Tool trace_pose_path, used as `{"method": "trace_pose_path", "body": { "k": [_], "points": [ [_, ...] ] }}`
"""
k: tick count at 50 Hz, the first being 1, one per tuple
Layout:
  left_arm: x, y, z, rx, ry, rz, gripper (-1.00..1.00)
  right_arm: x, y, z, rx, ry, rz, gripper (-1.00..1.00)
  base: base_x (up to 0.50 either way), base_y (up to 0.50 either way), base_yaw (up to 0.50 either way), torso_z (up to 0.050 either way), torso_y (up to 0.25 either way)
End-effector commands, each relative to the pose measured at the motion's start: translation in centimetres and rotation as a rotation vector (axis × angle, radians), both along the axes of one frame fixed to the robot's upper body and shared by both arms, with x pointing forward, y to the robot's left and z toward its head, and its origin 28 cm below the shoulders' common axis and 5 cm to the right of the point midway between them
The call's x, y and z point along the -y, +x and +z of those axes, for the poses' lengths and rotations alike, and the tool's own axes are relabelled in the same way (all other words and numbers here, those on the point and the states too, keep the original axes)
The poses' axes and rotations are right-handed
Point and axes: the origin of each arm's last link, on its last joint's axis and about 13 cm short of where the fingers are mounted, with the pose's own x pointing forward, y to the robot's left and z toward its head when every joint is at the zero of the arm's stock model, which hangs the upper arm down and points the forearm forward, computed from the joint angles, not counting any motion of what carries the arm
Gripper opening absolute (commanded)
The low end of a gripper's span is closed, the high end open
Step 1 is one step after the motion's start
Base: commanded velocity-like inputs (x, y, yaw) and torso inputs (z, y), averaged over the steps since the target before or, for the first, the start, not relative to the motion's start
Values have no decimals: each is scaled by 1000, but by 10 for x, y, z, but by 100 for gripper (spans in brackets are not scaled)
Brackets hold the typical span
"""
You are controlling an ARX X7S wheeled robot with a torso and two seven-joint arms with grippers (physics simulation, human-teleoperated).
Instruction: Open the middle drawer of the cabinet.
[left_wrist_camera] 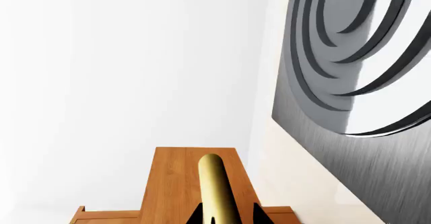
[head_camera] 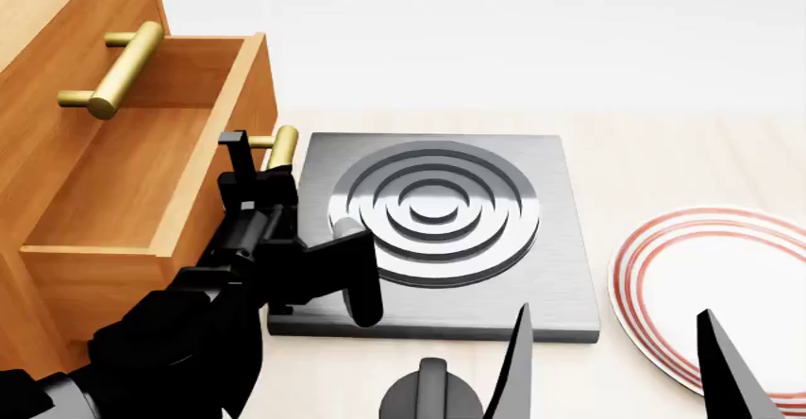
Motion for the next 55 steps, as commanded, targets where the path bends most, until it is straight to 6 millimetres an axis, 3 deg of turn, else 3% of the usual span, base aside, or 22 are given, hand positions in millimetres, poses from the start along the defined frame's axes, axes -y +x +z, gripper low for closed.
{"method": "trace_pose_path", "body": {
  "k": [1,20,53,54,55],
  "points": [
    [33,-4,19,202,46,-152,-100,0,0,1,-1,2,-1,100,0,0,0,0,11],
    [50,-11,22,222,-1,-267,-100,0,0,-1,-2,1,-1,100,0,0,0,1,3],
    [61,-17,29,223,-70,-305,-100,0,-1,-2,-2,-2,5,100,0,0,0,1,4],
    [61,-16,30,238,-72,-305,100,0,-1,-2,-2,-2,5,100,0,0,0,0,0],
    [61,-16,31,240,-88,-305,100,0,-1,-2,-2,-2,5,100,0,0,0,0,0]
  ]
}}
